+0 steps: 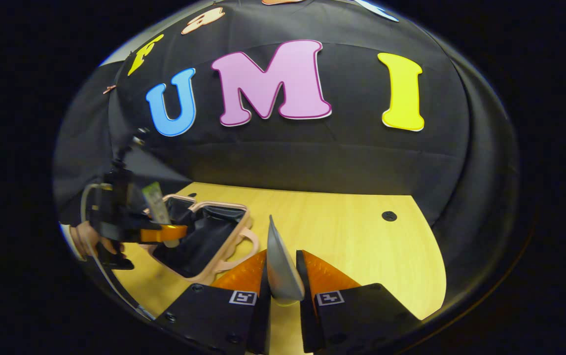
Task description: First open the suitcase, pack the skin care products into it, and then close the suitcase.
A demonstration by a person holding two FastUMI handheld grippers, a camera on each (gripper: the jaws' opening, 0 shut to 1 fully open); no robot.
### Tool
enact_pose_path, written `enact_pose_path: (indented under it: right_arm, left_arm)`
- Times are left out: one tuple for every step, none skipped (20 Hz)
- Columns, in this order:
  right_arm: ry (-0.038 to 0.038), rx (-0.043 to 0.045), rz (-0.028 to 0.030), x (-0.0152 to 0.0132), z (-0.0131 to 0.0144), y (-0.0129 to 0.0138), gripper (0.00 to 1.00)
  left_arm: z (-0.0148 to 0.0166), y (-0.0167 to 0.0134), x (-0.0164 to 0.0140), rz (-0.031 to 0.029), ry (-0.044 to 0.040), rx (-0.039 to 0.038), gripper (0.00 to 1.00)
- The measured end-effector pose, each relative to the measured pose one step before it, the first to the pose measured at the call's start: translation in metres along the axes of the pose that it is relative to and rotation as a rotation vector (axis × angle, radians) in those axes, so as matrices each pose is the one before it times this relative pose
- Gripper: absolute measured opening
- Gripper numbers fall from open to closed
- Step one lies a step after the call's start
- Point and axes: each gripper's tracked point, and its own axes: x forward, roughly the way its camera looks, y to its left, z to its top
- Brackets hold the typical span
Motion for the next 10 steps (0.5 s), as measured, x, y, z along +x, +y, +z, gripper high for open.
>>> enact_pose_path:
  right_arm:
    - [-0.00471,-0.00761,0.00507,-0.00615,0.00191,0.00896,0.29]
    - [-0.00795,-0.01065,-0.00105,-0.0059,0.0028,0.00515,0.29]
    - [-0.0019,-0.00754,-0.00422,-0.00426,0.0008,0.00422,0.29]
    - [0.0026,0.0097,0.00217,-0.00568,-0.00087,0.00541,0.29]
    - [0.00373,0.02013,0.00579,-0.00357,-0.00196,0.00826,0.29]
    - [0.00478,0.02187,0.00563,-0.00341,-0.00067,0.00463,0.28]
    - [-0.01063,0.01855,0.00461,-0.004,0.00181,0.00562,0.28]
    - [-0.01885,0.01527,0.00534,-0.00388,0.00302,0.00533,0.28]
    - [-0.0105,-0.00029,0.00203,-0.0042,0.00096,0.00496,0.28]
    - [0.00573,-0.00797,0.00016,-0.00103,-0.00193,0.00324,0.29]
  left_arm:
    - [-0.01285,0.0156,0.00728,0.0185,0.07344,-0.00617,0.48]
    - [-0.01057,0.01156,0.01302,0.00115,0.06502,-0.00521,0.45]
    - [-0.00608,0.00612,0.01053,-0.00665,0.06066,-0.00245,0.45]
    - [-0.00612,0.00395,0.01432,-0.01066,0.06508,0.01056,0.48]
    - [-0.00477,0.00663,0.01355,-0.0017,0.04799,0.01175,0.45]
    - [-0.00569,0.00229,0.01426,-0.01342,0.05476,0.00469,0.45]
    - [-0.00417,-0.00107,0.01072,-0.01698,0.05528,-0.01005,0.45]
    - [-0.0036,0.00013,0.00751,-0.00505,0.04482,-0.0142,0.45]
    - [0.00223,0.00256,0.00688,0.00708,0.01391,-0.00718,0.45]
    - [0.00265,0.00217,0.00428,0.01688,0.00411,0.00295,0.45]
